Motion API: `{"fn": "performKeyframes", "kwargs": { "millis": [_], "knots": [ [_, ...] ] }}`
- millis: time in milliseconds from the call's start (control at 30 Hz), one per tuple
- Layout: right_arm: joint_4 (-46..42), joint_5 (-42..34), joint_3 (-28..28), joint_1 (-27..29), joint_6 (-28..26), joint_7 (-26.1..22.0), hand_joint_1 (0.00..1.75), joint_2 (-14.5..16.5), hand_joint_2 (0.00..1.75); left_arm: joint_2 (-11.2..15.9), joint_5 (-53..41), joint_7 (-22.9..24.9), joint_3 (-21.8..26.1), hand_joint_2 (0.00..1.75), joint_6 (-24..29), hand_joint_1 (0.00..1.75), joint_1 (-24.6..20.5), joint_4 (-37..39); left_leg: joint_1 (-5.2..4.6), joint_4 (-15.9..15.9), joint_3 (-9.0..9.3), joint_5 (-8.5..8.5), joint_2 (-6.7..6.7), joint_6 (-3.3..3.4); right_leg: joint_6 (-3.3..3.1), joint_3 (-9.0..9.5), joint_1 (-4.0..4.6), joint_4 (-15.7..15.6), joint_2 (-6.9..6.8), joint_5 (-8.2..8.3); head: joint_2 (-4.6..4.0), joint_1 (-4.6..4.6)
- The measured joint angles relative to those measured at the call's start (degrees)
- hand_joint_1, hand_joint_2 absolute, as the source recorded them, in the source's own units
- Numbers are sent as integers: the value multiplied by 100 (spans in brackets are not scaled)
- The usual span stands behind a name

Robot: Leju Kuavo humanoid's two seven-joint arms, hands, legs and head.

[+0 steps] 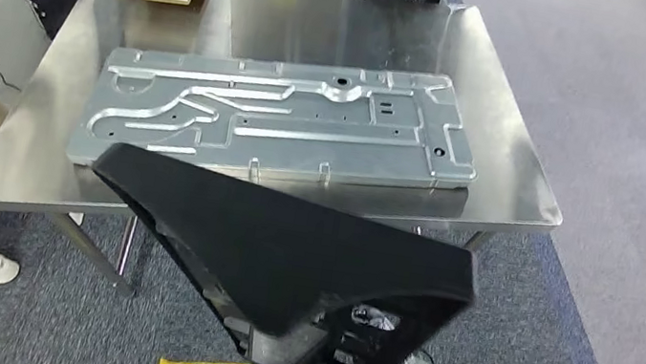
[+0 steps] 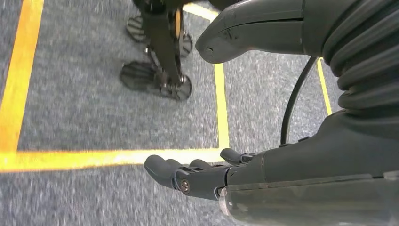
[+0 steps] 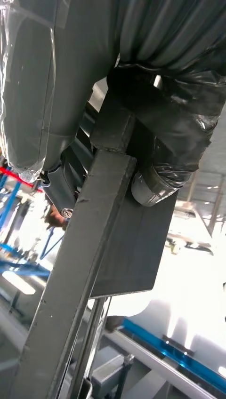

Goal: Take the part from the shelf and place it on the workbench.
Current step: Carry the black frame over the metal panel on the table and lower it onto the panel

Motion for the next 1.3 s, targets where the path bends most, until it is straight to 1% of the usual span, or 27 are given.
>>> {"fn": "performKeyframes", "kwargs": {
  "millis": [67,100,133,167,233,300,333,400,467,500,567,600,633,667,700,733,800,867,933,967,1033,1100,1133,1167,1200,1267,1300],
  "knots": [
    [-32,72,-64,0,-149,-114,175,0,175,5,17,-28,-4,175,-1,0,-3,0,-6,3,0,-3,6,41,37,-372,-17,807,0,-380,0,1],
    [-55,101,-139,-4,-249,-165,175,-1,175,10,24,-48,-8,175,-8,0,-4,0,-10,5,1,-5,4,48,48,-545,-22,1149,0,-484,0,1],
    [-76,110,-242,-20,-352,-201,175,-1,175,15,25,-69,-13,175,-19,0,-3,0,-12,9,6,-9,1,50,53,-637,-25,1312,-1,-479,0,1],
    [-94,92,-384,-60,-451,-212,175,-2,175,21,22,-90,-23,175,-34,0,-4,0,-12,14,14,-15,-3,50,48,-612,-25,1230,-1,-352,0,1],
    [-105,-2,-736,-217,-552,-169,175,-5,175,30,14,-119,-54,175,-66,0,-12,0,-13,30,36,-35,-12,35,12,-289,-23,500,0,83,0,1],
    [-86,-96,-1169,-404,-517,-99,175,-9,175,43,11,-145,-100,175,-89,0,-33,0,-33,57,28,-59,-19,-8,-28,9,1,-168,3,319,0,0],
    [-65,-120,-1379,-476,-485,-71,175,-9,175,50,11,-155,-122,175,-97,0,-42,0,-42,66,14,-66,-21,-36,-41,59,16,-304,6,332,0,-1],
    [-3,-104,-1709,-582,-460,-24,175,-10,175,65,12,-166,-153,175,-109,0,-50,0,-50,63,-2,-67,-22,-102,-72,52,22,-335,12,322,0,-2],
    [108,51,-1991,-697,-548,72,175,-25,175,84,14,-175,-175,175,-129,0,-54,0,-38,203,-61,-183,-17,-157,-135,64,1,-377,9,345,0,-1],
    [206,187,-2137,-782,-642,139,175,-44,175,95,14,-180,-190,175,-140,0,-59,0,-33,434,-163,-327,-15,-176,-166,72,-11,-398,4,356,0,-1],
    [512,555,-2437,-1023,-901,305,175,-99,175,110,14,-182,-234,175,-160,0,-72,0,-27,1190,-517,-693,-13,-199,-201,71,1,-398,-6,359,0,-2],
    [718,845,-2569,-1179,-1076,419,175,-145,175,117,14,-181,-259,175,-169,0,-73,0,-27,1539,-688,-807,-12,-205,-204,67,11,-393,-6,360,0,-2],
    [947,1245,-2668,-1358,-1290,564,175,-205,175,125,14,-181,-283,175,-182,0,-74,0,-27,1726,-787,-817,-12,-204,-207,64,21,-383,-4,360,0,-2],
    [1204,1742,-2733,-1568,-1533,732,175,-278,175,133,14,-180,-308,175,-197,0,-76,0,-27,1695,-785,-715,-11,-193,-208,61,30,-372,-1,359,0,-2],
    [1490,2305,-2760,-1808,-1785,923,175,-353,175,148,14,-180,-332,175,-211,0,-83,0,-31,1438,-675,-521,-11,-172,-209,61,38,-359,2,358,0,-2],
    [1812,2893,-2755,-2085,-2033,1128,175,-423,175,168,13,-179,-361,175,-225,0,-98,0,-43,1045,-500,-295,-5,-136,-208,59,43,-346,6,357,0,-2],
    [2584,4110,-2633,-2763,-2462,1599,175,-539,175,218,1,-176,-429,175,-248,0,-146,0,-85,371,-219,-32,17,-52,-181,23,60,-311,16,363,0,-2],
    [3424,5258,-2339,-3490,-2700,2112,175,-612,175,254,-26,-168,-499,175,-273,0,-196,0,-124,163,-167,3,28,5,-121,-33,55,-294,23,391,0,-1],
    [4246,6115,-1964,-4130,-2746,2525,175,-629,175,271,-43,-155,-565,175,-303,0,-227,-1,-109,115,-174,60,28,49,-59,-62,46,-287,24,404,0,-1],
    [4669,6420,-1771,-4428,-2744,2672,175,-619,175,277,-46,-150,-596,175,-317,0,-242,-1,-92,83,-168,95,32,79,-29,-101,42,-212,22,348,0,0],
    [5394,6767,-1440,-4926,-2739,2861,175,-588,175,279,-48,-143,-646,175,-332,0,-270,-2,-68,38,-167,145,34,118,26,-326,21,275,15,61,0,0],
    [5913,6873,-1193,-5235,-2746,2929,175,-562,175,278,-48,-143,-694,175,-336,0,-280,-2,-63,44,-180,150,11,129,75,-691,-11,1051,13,-259,0,-1],
    [6111,6891,-1105,-5322,-2751,2937,175,-549,175,276,-48,-142,-711,175,-337,0,-276,-2,-56,51,-178,145,-6,123,96,-819,-29,1298,13,-302,0,0],
    [6273,6903,-1038,-5386,-2755,2941,175,-537,175,275,-48,-141,-722,175,-339,0,-271,-2,-46,62,-173,135,-21,113,113,-854,-49,1338,12,-236,0,0],
    [6407,6909,-988,-5437,-2759,2943,175,-526,175,273,-48,-141,-727,175,-341,0,-268,-2,-32,73,-162,120,-35,95,128,-775,-69,1134,10,-62,0,0],
    [6615,6917,-922,-5539,-2771,2945,175,-505,175,275,-48,-141,-735,175,-343,0,-267,-2,-19,96,-142,76,-56,38,155,-437,-97,371,6,359,0,1],
    [6715,6941,-890,-5604,-2760,2960,175,-492,175,279,-48,-138,-743,175,-343,0,-268,-2,-22,106,-144,60,-62,4,146,-289,-93,29,8,477,0,-1]
  ]
}}
